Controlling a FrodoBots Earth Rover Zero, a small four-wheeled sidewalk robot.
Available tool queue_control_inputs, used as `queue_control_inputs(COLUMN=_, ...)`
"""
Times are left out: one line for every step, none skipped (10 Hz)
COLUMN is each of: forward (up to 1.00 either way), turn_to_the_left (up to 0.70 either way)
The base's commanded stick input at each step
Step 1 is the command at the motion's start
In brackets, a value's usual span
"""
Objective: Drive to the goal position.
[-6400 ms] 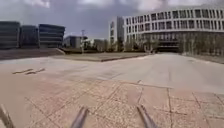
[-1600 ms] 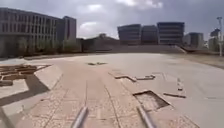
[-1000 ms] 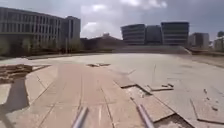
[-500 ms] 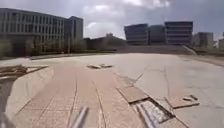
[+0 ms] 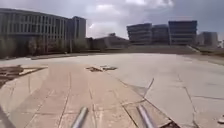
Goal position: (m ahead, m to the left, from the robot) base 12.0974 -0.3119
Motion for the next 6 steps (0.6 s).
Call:
queue_control_inputs(forward=1.00, turn_to_the_left=-0.36)
queue_control_inputs(forward=1.00, turn_to_the_left=-0.36)
queue_control_inputs(forward=1.00, turn_to_the_left=-0.36)
queue_control_inputs(forward=1.00, turn_to_the_left=-0.36)
queue_control_inputs(forward=1.00, turn_to_the_left=-0.36)
queue_control_inputs(forward=1.00, turn_to_the_left=-0.36)
